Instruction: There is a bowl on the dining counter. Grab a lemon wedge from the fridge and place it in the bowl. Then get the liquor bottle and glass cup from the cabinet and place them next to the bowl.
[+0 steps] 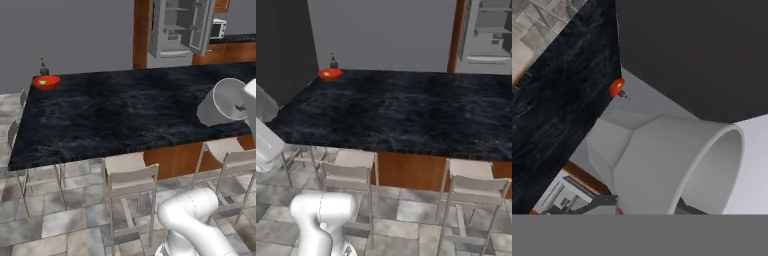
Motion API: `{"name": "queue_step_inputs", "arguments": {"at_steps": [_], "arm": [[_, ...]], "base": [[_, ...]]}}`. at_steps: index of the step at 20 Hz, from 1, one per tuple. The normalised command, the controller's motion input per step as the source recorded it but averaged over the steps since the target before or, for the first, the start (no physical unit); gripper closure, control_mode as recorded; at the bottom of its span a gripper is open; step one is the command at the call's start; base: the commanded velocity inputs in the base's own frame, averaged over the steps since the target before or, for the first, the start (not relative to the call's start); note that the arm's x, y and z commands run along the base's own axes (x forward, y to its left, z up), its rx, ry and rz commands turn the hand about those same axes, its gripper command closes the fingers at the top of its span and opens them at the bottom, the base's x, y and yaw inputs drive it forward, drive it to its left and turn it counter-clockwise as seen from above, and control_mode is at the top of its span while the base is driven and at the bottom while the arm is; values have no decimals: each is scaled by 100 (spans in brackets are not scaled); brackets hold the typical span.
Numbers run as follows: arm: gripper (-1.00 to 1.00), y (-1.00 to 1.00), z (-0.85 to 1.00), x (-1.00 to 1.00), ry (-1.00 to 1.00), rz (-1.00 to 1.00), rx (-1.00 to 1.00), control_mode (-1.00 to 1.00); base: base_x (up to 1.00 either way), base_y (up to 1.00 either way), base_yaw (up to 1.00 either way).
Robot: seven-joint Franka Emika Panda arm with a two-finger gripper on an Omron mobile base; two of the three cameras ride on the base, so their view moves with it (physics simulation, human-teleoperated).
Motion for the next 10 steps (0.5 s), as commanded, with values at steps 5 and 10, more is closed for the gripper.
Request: {"name": "queue_step_inputs", "arguments": {"at_steps": [5,10], "arm": [[100,0,0,0,0,0,0,100],[100,0,0,0,0,0,0,100]], "base": [[0,100,-43],[0,100,-42]]}}
